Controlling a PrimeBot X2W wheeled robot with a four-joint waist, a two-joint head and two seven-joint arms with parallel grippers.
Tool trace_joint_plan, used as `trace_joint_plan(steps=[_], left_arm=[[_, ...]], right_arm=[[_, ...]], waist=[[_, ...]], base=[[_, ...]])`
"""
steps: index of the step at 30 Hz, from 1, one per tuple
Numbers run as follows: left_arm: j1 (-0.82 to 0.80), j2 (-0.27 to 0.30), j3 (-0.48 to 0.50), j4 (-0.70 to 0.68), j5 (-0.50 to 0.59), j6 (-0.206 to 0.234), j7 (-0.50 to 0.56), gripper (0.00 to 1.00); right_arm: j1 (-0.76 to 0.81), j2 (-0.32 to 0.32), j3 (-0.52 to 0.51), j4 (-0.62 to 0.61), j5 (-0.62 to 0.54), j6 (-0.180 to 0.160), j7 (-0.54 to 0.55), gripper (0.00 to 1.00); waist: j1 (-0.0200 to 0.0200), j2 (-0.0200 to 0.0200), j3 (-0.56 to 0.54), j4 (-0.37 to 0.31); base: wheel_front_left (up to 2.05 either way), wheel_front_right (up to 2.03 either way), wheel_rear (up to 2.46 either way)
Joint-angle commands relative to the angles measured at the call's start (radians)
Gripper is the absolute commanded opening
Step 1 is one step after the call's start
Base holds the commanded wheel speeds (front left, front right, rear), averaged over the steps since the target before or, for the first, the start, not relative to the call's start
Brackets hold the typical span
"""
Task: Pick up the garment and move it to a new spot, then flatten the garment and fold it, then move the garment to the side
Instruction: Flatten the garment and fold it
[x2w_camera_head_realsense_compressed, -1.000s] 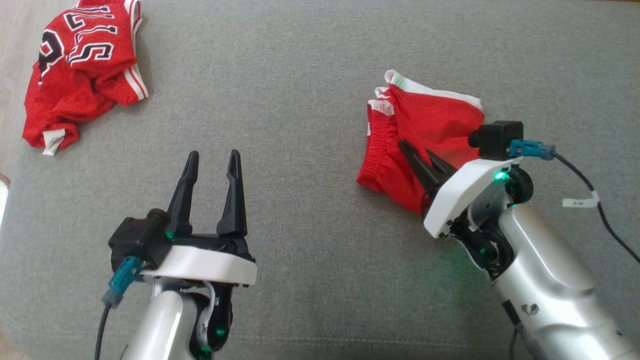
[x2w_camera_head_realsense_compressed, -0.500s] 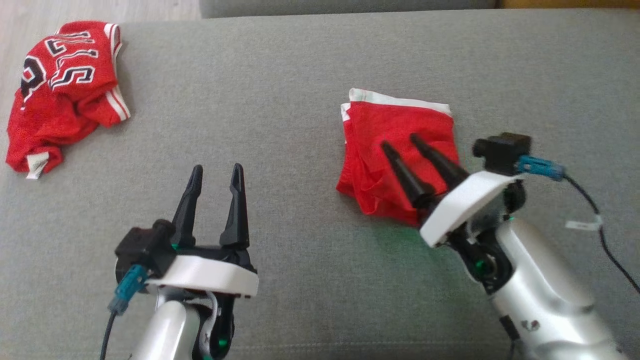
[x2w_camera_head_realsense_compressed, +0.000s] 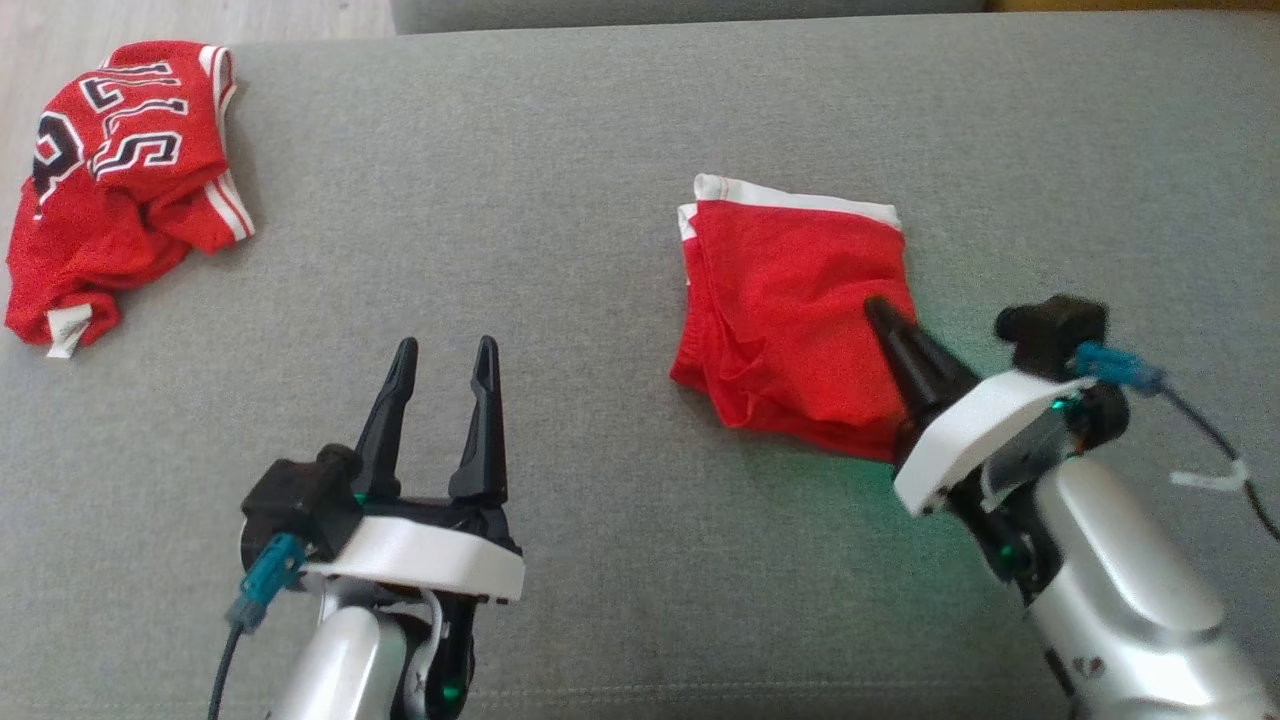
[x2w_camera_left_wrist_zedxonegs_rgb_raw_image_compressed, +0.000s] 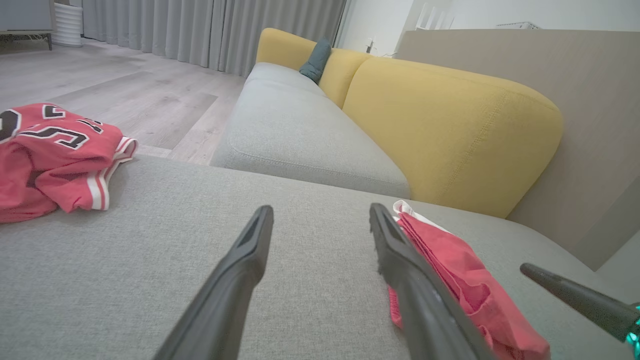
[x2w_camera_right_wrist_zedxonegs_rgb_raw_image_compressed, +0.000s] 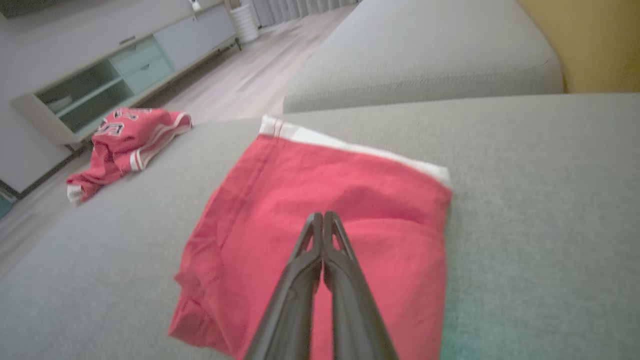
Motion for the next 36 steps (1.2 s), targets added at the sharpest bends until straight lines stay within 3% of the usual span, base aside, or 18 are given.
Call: trace_joint_plan(steps=[1, 21, 30, 31, 33, 34, 35, 36], left_arm=[[-0.030, -0.002, 0.030, -0.026, -0.005, -0.003, -0.005, 1.00], [-0.038, -0.002, 0.052, -0.018, -0.002, -0.001, -0.005, 1.00], [-0.026, -0.002, 0.075, -0.020, 0.001, 0.003, -0.005, 1.00], [-0.024, -0.002, 0.079, -0.020, 0.001, 0.003, -0.005, 1.00], [-0.023, -0.001, 0.085, -0.021, 0.004, 0.002, -0.005, 1.00], [-0.023, 0.000, 0.088, -0.020, 0.005, 0.001, -0.005, 1.00], [-0.024, 0.002, 0.090, -0.020, 0.008, -0.002, -0.005, 1.00], [-0.025, 0.003, 0.091, -0.020, 0.012, -0.005, -0.005, 1.00]], right_arm=[[-0.012, 0.003, 0.023, -0.019, -0.013, -0.001, -0.008, 0.00], [-0.157, 0.117, 0.420, 0.291, 0.075, -0.001, -0.112, 0.00], [-0.198, 0.093, 0.436, 0.267, 0.094, -0.001, -0.258, 0.02], [-0.196, 0.088, 0.424, 0.253, 0.095, -0.001, -0.270, 0.09], [-0.190, 0.079, 0.382, 0.226, 0.088, -0.001, -0.292, 0.42], [-0.185, 0.074, 0.353, 0.212, 0.079, -0.001, -0.300, 0.78], [-0.178, 0.071, 0.320, 0.199, 0.066, -0.001, -0.306, 1.00], [-0.167, 0.070, 0.281, 0.187, 0.051, -0.001, -0.310, 1.00]], waist=[[0.0000, 0.0000, 0.000, 0.004], [0.0000, 0.0000, 0.002, 0.040], [0.0000, 0.0000, -0.026, 0.002], [0.0000, 0.0000, -0.030, -0.004], [0.0000, 0.0000, -0.040, -0.015], [0.0000, 0.0000, -0.045, -0.021], [0.0000, 0.0000, -0.051, -0.026], [0.0000, 0.0000, -0.057, -0.031]], base=[[0.00, 0.00, 0.00], [0.00, 0.00, 0.00], [0.00, 0.00, 0.00], [0.00, 0.00, 0.00], [0.00, 0.00, 0.00], [0.00, 0.00, 0.00], [0.00, 0.00, 0.00], [0.00, 0.00, 0.00]])
